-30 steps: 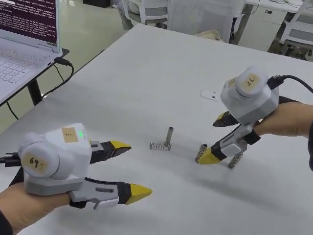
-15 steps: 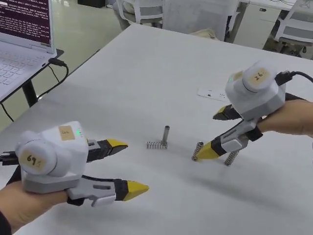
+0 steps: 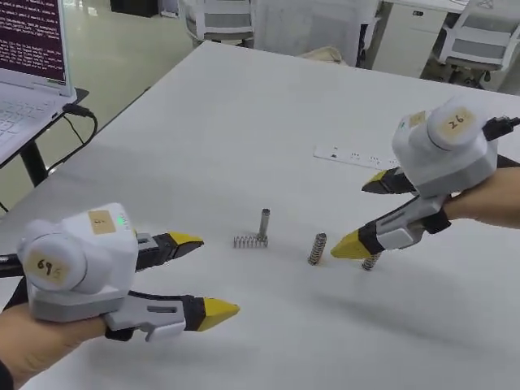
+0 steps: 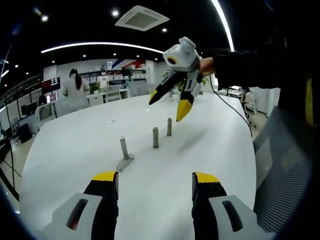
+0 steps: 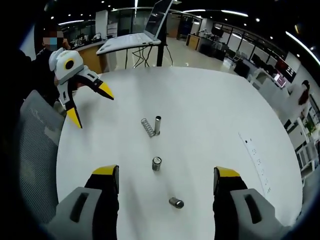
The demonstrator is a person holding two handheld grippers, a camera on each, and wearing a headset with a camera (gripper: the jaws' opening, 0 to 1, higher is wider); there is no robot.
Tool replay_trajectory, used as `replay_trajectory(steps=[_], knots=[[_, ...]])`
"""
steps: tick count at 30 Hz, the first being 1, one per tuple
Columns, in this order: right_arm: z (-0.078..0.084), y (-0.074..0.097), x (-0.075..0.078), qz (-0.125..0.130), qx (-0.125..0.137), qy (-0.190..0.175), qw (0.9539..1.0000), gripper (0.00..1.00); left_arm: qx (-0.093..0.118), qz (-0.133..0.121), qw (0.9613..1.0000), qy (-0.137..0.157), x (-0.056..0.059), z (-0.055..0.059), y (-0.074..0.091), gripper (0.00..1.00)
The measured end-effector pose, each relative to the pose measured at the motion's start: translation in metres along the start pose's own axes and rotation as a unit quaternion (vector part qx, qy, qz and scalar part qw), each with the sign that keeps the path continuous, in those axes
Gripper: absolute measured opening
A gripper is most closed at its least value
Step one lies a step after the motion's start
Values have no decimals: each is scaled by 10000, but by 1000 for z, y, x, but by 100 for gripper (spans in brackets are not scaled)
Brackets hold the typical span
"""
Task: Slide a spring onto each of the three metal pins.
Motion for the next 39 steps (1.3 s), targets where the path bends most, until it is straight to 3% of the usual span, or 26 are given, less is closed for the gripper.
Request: replay_trajectory(steps=[19, 39], knots=[[23, 31, -6, 467, 232, -424, 9977, 76, -84, 20, 10000, -11, -2, -1, -6, 54], [50, 49, -45, 803, 509, -1016, 9903, 76, -127, 47, 9999, 3, -6, 1, -11, 53]])
Point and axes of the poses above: the centre of the closed fingertips' face, and the gripper's own axes: y roughly backward along the fingers, x roughly to its right, z roughly out of its underside, the point moved 3 cm from there along y, roughly backward along the fingers, and after that the axes turned 14 degrees about y, right-handed, at the moved point
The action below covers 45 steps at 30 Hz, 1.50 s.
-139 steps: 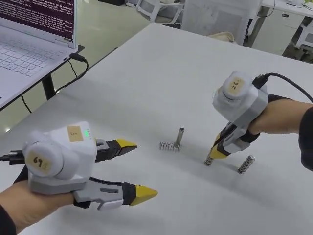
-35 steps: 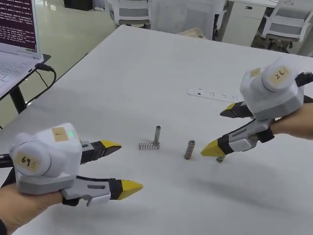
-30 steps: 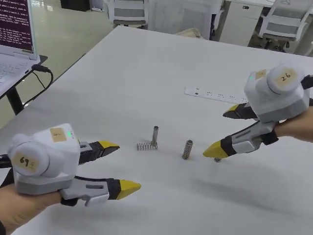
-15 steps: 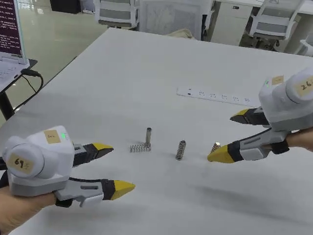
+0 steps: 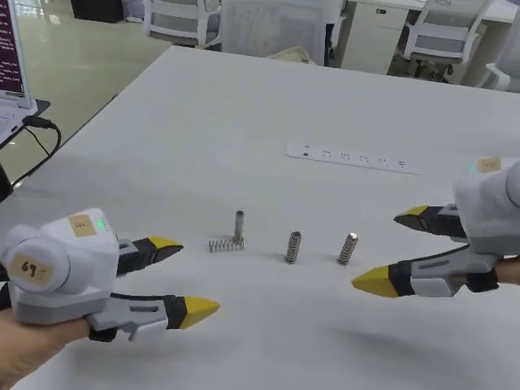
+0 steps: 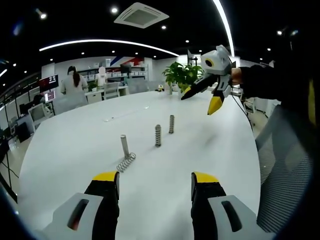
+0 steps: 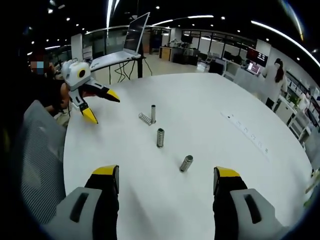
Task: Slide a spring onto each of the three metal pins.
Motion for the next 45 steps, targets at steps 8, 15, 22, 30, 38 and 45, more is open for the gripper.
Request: replay_trajectory(steps=[8, 15, 22, 30, 38, 45], knots=[[4, 8, -12, 63, 92, -132, 9999, 75, -24, -1, 10000, -14, -6, -1, -5, 53], [8, 15, -27, 108, 194, -295, 9993, 75, -41, -1, 10000, -34, -14, -4, -11, 53], [15, 19, -35, 155, 225, -453, 9986, 75, -111, 4, 9999, -83, -26, -8, -22, 52], [19, 25, -34, 259, 219, -547, 9979, 75, -247, 11, 9997, -51, -40, -5, -36, 50], [23, 26, -36, 310, 212, -647, 9972, 75, -359, 15, 9994, -7, -49, 0, -52, 48], [28, 28, -36, 339, 157, -703, 9968, 74, -422, 59, 9991, -25, -52, 5, -61, 45]])
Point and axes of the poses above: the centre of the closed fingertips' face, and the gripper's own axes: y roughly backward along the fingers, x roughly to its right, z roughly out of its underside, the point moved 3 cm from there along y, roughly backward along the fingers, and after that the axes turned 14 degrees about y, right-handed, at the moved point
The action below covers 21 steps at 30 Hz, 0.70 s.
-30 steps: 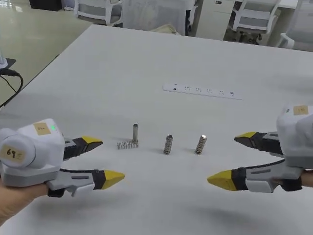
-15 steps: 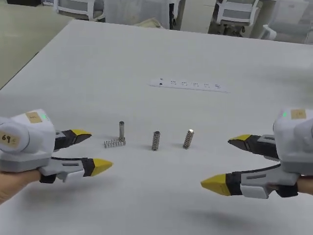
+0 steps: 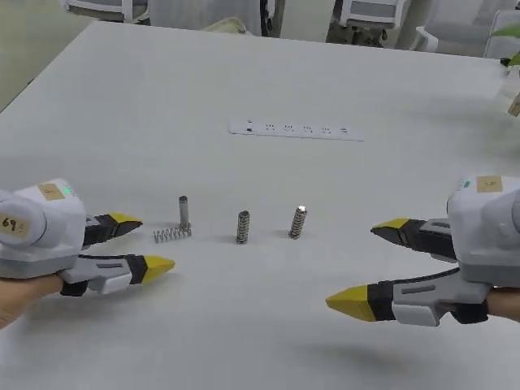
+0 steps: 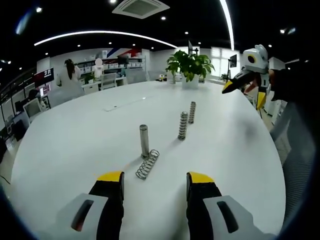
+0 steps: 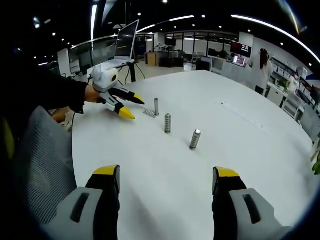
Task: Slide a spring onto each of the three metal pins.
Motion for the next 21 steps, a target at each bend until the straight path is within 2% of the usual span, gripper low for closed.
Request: replay_trajectory(steps=[7, 21], knots=[[2, 2, 2, 40, -58, -38, 10000, 74, 27, 2, 10000, -5, -7, 0, -8, 40], [5, 2, 3, 67, -131, -68, 9999, 73, 27, 51, 9999, -136, -12, 1, -16, 29]])
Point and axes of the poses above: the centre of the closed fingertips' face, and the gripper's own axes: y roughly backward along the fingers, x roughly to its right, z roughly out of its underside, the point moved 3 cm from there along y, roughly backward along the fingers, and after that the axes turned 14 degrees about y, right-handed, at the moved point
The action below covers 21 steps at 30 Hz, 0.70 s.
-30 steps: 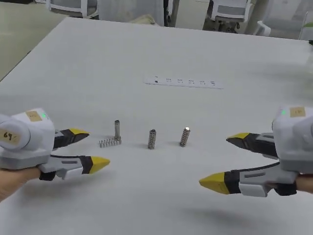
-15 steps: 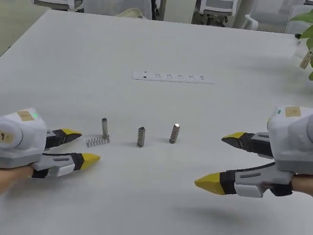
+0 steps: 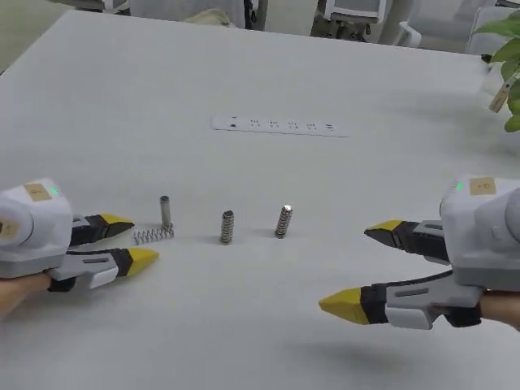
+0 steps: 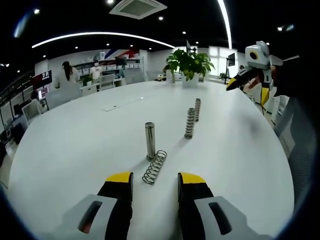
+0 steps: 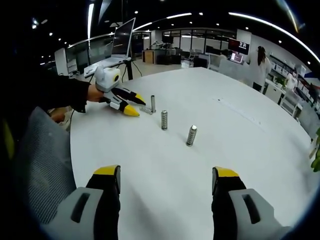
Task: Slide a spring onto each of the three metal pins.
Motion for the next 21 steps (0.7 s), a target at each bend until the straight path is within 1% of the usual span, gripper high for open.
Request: replay_trajectory(steps=[6, 10, 21], knots=[[1, 0, 1, 24, 4, -15, 10000, 73, -1, 32, 10000, -87, 0, 0, -3, 23], [2, 0, 0, 15, -1, -25, 10000, 73, -8, 31, 9998, -190, 0, 0, -4, 17], [1, -1, -4, -10, 16, -22, 10000, 73, -63, -35, 9996, -291, -1, 0, -4, 8]])
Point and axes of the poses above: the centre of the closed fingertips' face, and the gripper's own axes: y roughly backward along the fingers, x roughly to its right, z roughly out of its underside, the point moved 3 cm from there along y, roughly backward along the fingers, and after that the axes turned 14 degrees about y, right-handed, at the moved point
